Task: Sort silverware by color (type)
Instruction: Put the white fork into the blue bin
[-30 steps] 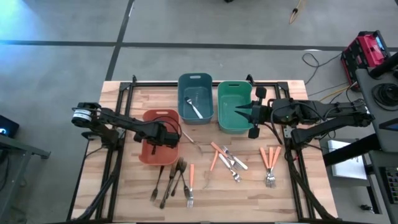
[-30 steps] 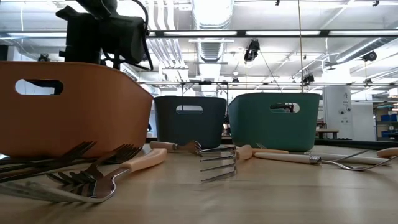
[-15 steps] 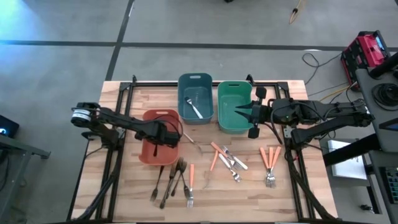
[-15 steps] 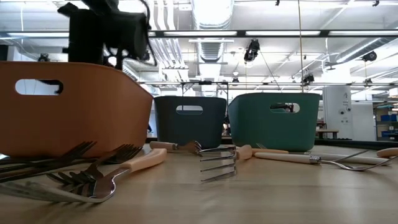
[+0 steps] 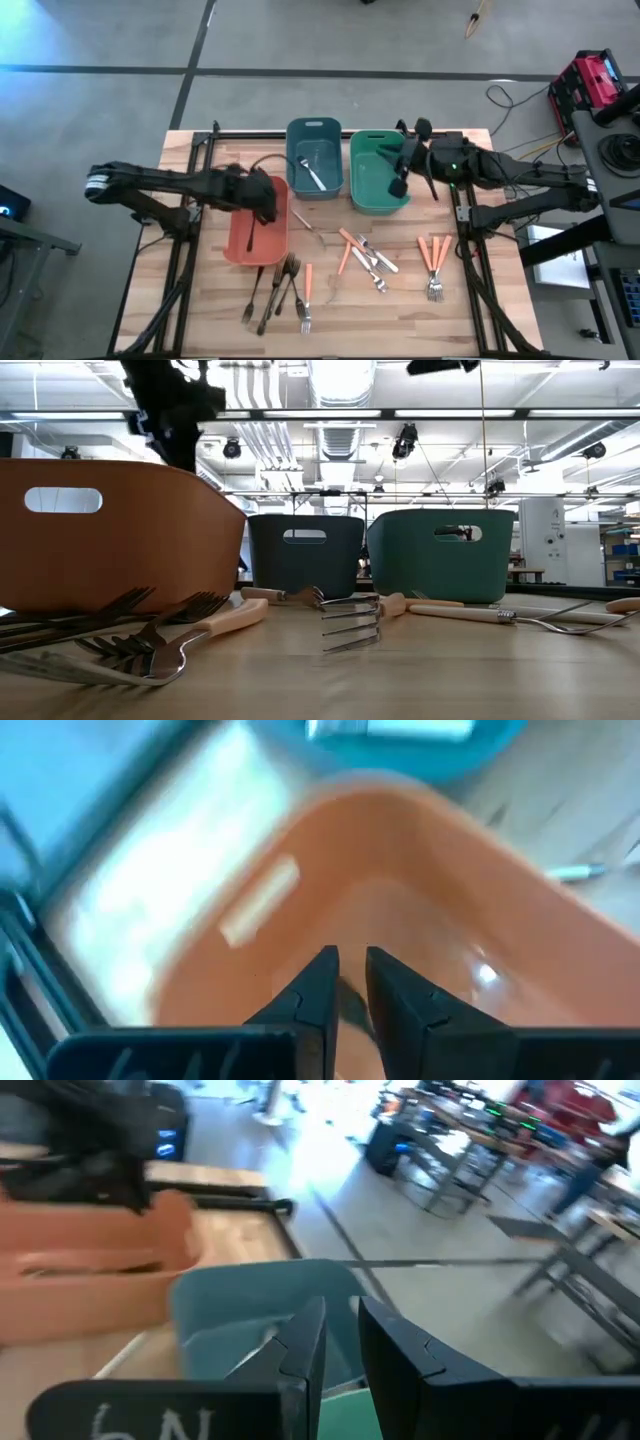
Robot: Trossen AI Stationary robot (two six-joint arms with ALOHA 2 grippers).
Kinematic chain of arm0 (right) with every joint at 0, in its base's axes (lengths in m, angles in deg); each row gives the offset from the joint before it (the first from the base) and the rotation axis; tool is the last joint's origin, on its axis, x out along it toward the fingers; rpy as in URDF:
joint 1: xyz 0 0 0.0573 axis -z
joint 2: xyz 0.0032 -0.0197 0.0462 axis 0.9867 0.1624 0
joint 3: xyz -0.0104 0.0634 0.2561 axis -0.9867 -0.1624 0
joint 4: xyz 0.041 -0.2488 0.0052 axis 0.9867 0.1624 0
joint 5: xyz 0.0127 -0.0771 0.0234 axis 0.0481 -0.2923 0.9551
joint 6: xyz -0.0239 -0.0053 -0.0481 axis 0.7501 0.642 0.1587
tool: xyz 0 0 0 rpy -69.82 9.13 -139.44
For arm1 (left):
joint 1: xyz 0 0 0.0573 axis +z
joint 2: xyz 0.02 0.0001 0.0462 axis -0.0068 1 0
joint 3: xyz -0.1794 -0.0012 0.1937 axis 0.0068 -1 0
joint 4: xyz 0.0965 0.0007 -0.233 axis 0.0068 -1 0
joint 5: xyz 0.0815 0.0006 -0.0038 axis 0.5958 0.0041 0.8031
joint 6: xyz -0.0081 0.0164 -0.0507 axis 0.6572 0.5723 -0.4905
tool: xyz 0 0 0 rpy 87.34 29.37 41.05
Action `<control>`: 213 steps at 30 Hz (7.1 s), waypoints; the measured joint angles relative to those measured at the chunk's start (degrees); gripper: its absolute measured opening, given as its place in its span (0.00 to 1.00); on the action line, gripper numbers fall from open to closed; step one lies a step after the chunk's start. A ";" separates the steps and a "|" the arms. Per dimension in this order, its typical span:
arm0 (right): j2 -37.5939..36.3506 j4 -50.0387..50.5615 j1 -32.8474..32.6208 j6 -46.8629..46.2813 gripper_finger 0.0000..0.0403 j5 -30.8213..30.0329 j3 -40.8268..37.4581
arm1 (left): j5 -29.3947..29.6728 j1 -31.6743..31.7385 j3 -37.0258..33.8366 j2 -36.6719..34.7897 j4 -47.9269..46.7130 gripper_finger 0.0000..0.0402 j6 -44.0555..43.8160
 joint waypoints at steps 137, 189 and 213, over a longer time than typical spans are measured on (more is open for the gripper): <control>36.61 32.96 -19.74 -58.10 0.14 22.11 -2.40 | 13.30 -24.14 -12.95 -26.74 38.01 0.09 27.46; 35.82 15.59 -19.72 -58.54 0.42 15.12 -11.61 | 14.63 -24.14 -12.95 -25.94 40.77 0.09 28.41; 39.43 15.11 -19.77 -56.00 0.06 15.03 -11.69 | 14.63 -24.14 -12.95 -25.94 40.37 0.09 28.51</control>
